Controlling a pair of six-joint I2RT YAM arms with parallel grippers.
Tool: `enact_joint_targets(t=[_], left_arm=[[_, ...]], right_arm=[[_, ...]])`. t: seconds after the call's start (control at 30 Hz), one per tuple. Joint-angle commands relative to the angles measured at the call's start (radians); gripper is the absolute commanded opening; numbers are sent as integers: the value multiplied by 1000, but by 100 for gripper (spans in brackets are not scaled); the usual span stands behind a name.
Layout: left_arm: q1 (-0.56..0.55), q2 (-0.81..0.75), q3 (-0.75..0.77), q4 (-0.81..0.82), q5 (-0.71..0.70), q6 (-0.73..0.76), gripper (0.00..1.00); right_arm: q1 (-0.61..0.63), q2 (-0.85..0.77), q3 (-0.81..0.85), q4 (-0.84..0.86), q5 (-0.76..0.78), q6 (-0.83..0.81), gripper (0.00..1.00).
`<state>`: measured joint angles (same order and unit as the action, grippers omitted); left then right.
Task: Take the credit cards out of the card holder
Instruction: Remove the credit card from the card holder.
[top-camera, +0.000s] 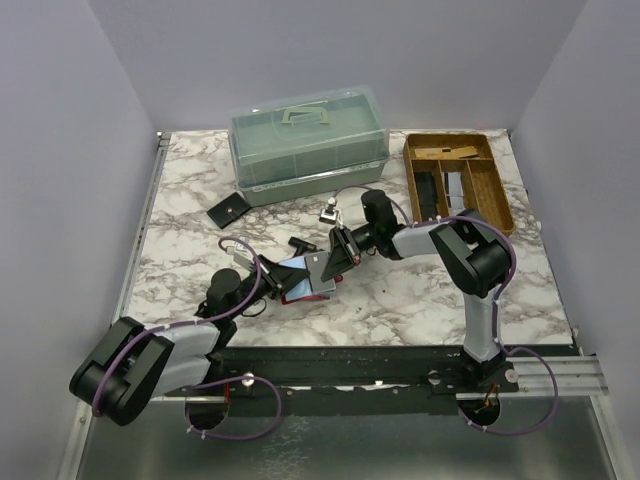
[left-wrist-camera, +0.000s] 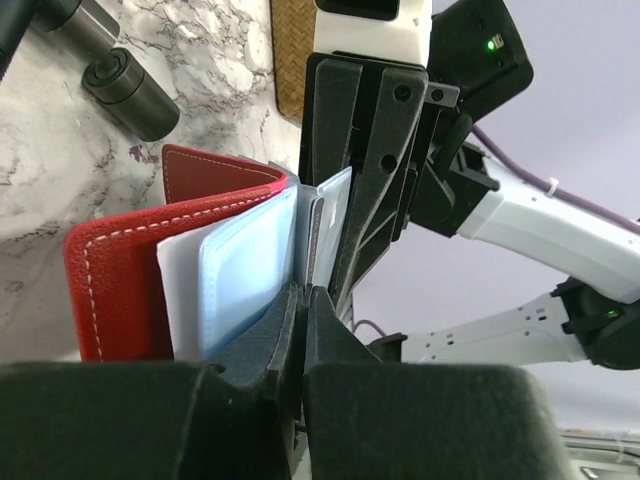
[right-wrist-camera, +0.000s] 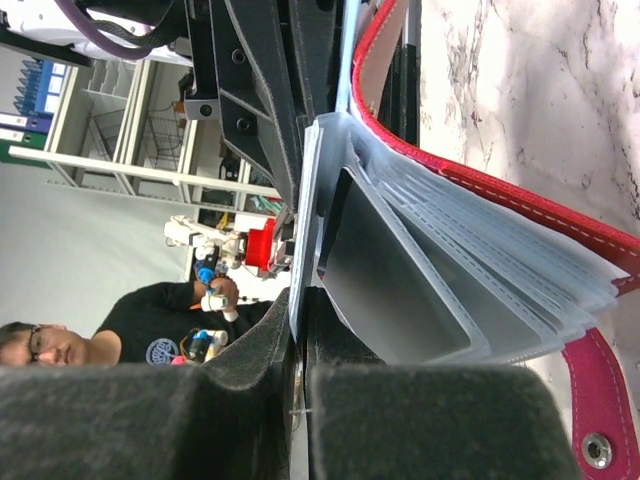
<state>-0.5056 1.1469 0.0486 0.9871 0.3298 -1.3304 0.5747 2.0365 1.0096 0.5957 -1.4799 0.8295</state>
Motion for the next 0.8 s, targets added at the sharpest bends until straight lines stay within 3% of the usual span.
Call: enact_joint_targets(t=[0.0,0.13,0.2,0.27,0.47,0.57,0.63,0.7,0.77], left_arm=[[-7,5,28,61,57,2,0],[-7,13,30,60,59,-1,1],[-7,31,36,62,65,-1,17],[-7,55,47,64,75,0,26],[-7,124,76,82,102,8,29],[-7,151,83,106,109,6,27],[-7,167,83,134,113,-2,19],[-7,184,82,169,116,-11,4],[-7,195,78,200,116,-21,0]], right_arm=[[20,13,74,-222,51,-194,7],[22,15,81,-236,52,-196,9],[25,15,78,-222,44,-189,10],[28,13,74,-201,34,-174,11],[30,7,55,-112,5,-119,10],[31,9,52,-103,3,-109,9],[31,12,53,-104,7,-106,8],[31,17,55,-121,19,-112,8],[31,23,71,-192,40,-156,8]])
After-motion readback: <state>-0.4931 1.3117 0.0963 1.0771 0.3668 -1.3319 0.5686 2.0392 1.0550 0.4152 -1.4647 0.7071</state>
